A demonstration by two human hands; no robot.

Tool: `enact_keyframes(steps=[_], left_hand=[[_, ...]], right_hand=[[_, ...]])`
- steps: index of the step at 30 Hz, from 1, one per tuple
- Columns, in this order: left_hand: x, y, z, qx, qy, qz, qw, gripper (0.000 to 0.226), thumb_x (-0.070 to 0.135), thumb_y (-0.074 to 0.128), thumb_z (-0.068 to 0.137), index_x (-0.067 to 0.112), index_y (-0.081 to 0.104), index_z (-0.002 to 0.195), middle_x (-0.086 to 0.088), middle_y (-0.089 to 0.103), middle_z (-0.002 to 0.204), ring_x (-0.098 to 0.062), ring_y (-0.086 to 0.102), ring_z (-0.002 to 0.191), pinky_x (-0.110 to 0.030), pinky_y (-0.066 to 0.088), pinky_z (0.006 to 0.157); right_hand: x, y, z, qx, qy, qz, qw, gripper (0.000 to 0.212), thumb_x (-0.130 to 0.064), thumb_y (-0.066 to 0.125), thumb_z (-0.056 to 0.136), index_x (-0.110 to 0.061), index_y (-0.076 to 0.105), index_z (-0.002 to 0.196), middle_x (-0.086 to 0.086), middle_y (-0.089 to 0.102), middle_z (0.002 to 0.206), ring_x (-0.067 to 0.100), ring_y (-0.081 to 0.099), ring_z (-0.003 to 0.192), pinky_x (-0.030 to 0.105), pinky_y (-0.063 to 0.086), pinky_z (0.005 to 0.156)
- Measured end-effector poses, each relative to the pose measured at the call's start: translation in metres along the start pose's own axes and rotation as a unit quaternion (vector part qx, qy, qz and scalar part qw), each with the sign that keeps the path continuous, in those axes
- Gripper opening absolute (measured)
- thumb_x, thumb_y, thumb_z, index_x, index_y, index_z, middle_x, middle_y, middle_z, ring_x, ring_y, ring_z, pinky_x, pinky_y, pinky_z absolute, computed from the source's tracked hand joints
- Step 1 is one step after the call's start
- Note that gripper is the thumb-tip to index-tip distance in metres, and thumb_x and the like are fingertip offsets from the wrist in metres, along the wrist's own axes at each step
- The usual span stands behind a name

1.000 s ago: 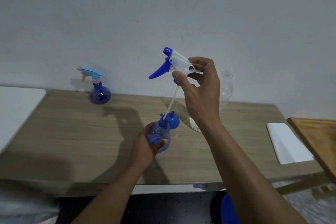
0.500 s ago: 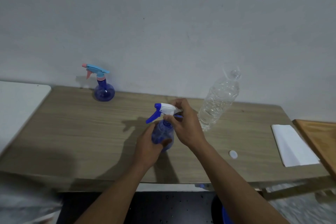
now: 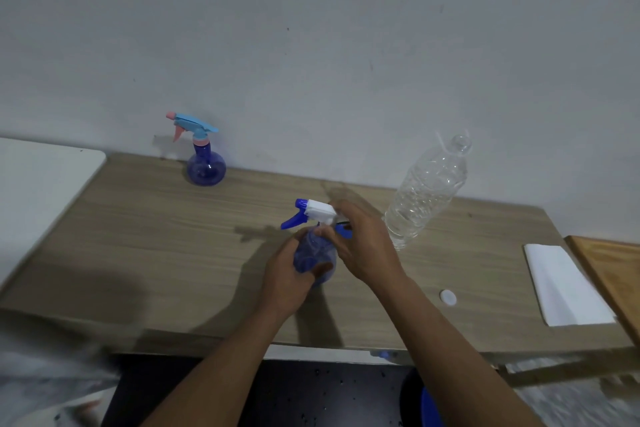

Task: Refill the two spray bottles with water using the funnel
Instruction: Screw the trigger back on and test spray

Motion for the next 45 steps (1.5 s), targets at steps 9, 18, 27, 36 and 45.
enact_keyframes(steps=[9,18,27,36,45], left_hand=[[-0.001,0.001,-0.001,0.002,0.011,-0.001,1.0,0.058,0.017,0.084,0.078,0.036,0.058,0.126,0.017,0.07,0.111,0.003,0.065,0.103,-0.014,0.055,0.081],[-0.007,0.002,0.002,-0.007,0.007,-0.017,1.0,0.054,0.016,0.084,0.077,0.038,0.062,0.122,0.01,0.072,0.113,-0.008,0.068,0.106,-0.02,0.056,0.079],[0.0,-0.001,-0.001,-0.005,0.012,0.013,1.0,0.058,0.013,0.084,0.077,0.051,0.056,0.111,0.019,0.07,0.106,0.005,0.066,0.101,-0.008,0.051,0.075],[0.0,-0.001,-0.004,-0.014,0.008,0.004,1.0,0.06,0.01,0.083,0.076,0.035,0.057,0.124,0.019,0.068,0.111,0.006,0.065,0.102,-0.008,0.05,0.078],[0.001,-0.002,-0.006,-0.011,0.006,0.02,1.0,0.053,0.013,0.083,0.077,0.031,0.061,0.122,0.013,0.072,0.106,-0.001,0.068,0.098,-0.016,0.056,0.08]], right_hand=[[0.01,-0.001,0.01,-0.037,0.088,0.05,0.994,0.028,-0.033,0.083,0.076,-0.025,0.058,0.082,-0.009,0.064,0.08,0.009,0.061,0.075,0.032,0.051,0.067],[0.025,0.024,-0.011,0.014,0.107,0.189,0.976,0.016,-0.022,0.077,0.084,-0.02,0.066,0.095,-0.011,0.072,0.095,0.005,0.068,0.091,0.03,0.055,0.081],[0.025,0.03,-0.014,0.012,0.113,0.194,0.974,0.026,-0.025,0.074,0.087,-0.021,0.059,0.108,-0.01,0.07,0.101,0.007,0.068,0.095,0.036,0.057,0.088],[0.028,0.035,-0.013,0.028,0.139,0.212,0.967,0.033,-0.031,0.077,0.081,-0.022,0.055,0.104,-0.009,0.069,0.102,0.007,0.067,0.094,0.036,0.057,0.085],[0.033,0.037,-0.016,0.031,0.159,0.215,0.963,0.039,-0.033,0.08,0.08,-0.024,0.053,0.107,-0.013,0.069,0.107,0.005,0.067,0.099,0.038,0.057,0.087]])
Point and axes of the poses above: each hand's wrist, its own z-axis towards the middle knuckle, its own y-axis out of the palm, x = y × z, the point moved 6 cm from there along z, towards the middle knuckle
